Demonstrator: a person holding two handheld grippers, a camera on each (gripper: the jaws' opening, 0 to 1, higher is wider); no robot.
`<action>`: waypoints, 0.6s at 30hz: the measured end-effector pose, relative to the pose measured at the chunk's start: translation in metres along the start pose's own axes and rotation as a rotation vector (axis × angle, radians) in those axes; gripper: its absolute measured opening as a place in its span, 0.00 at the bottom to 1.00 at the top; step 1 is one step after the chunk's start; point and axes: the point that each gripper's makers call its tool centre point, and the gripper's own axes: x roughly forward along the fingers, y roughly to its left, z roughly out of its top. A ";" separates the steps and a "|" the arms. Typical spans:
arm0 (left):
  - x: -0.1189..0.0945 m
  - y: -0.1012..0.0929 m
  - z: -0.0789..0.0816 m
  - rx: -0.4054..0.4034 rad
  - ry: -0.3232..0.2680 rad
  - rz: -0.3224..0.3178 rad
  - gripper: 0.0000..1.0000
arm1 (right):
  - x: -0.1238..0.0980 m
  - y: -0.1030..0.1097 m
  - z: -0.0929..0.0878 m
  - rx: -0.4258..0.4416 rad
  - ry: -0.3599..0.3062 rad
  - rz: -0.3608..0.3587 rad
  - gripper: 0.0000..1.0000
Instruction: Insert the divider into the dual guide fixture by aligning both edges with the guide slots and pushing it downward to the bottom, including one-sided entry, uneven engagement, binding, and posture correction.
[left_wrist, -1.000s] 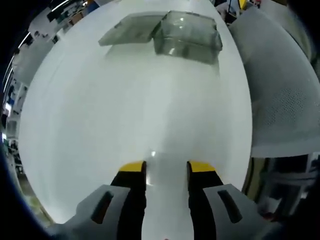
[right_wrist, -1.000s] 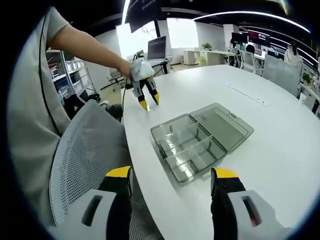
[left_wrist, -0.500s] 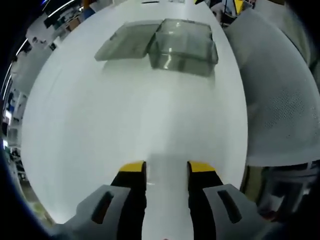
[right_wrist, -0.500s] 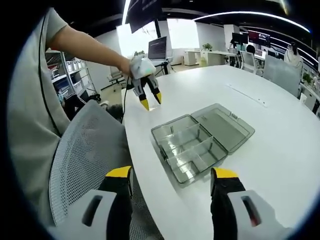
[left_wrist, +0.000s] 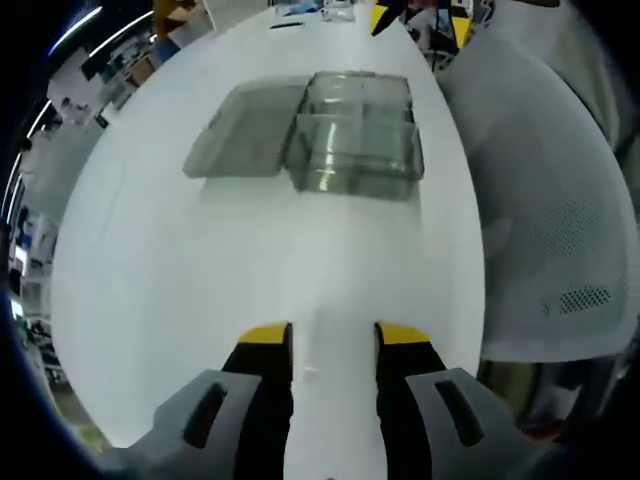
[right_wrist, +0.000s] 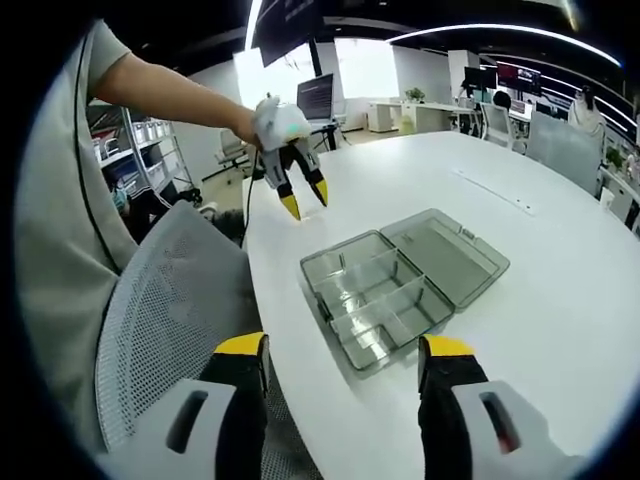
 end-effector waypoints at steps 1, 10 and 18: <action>-0.001 -0.001 0.004 0.005 -0.007 0.001 0.29 | 0.000 0.000 0.001 0.000 -0.001 0.001 0.56; -0.012 -0.002 0.039 0.056 -0.063 0.030 0.29 | 0.002 -0.001 0.006 0.013 -0.010 0.002 0.54; -0.021 -0.008 0.064 0.091 -0.107 0.049 0.29 | 0.002 -0.004 0.011 0.023 -0.023 -0.001 0.52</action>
